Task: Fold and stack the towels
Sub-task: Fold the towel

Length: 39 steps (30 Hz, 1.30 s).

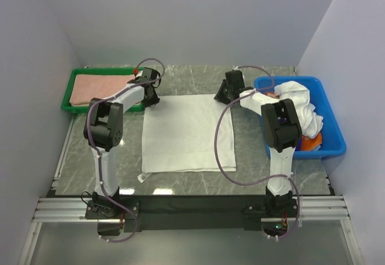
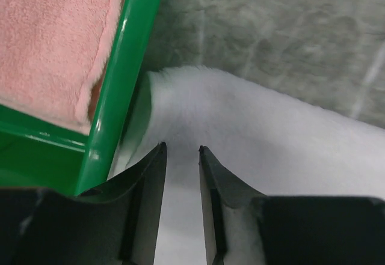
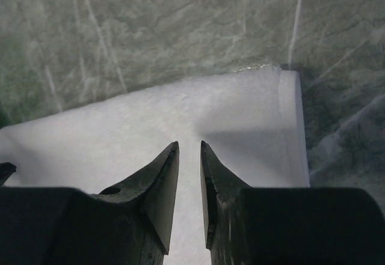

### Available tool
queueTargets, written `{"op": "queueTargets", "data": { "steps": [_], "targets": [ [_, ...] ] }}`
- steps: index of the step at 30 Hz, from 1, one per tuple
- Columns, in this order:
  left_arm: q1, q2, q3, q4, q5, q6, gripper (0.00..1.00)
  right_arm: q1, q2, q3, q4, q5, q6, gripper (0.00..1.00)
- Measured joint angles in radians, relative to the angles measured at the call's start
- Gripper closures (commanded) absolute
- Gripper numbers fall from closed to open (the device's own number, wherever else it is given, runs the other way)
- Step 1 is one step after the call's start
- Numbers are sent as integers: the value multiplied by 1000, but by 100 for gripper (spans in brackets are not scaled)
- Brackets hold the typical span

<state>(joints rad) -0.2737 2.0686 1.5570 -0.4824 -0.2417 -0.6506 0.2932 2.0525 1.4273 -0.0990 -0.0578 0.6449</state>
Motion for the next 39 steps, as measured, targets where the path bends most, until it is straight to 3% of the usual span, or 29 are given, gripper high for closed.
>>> {"op": "queueTargets", "data": {
  "steps": [6, 13, 24, 32, 39],
  "targets": [
    [-10, 95, 79, -20, -100, 24, 64, -13, 96, 51, -23, 29, 79, 72],
    [-26, 133, 113, -20, -155, 5, 63, -38, 92, 61, -75, 78, 174, 71],
    [-71, -74, -207, 82, -125, -105, 63, -54, -42, -114, -109, 69, 197, 70],
    [-95, -261, -441, 90, -64, -158, 61, -48, -230, -348, -131, 38, 190, 70],
    [-110, -416, -578, 11, -9, -182, 48, -29, -362, -454, -192, 45, 124, 69]
  ]
}}
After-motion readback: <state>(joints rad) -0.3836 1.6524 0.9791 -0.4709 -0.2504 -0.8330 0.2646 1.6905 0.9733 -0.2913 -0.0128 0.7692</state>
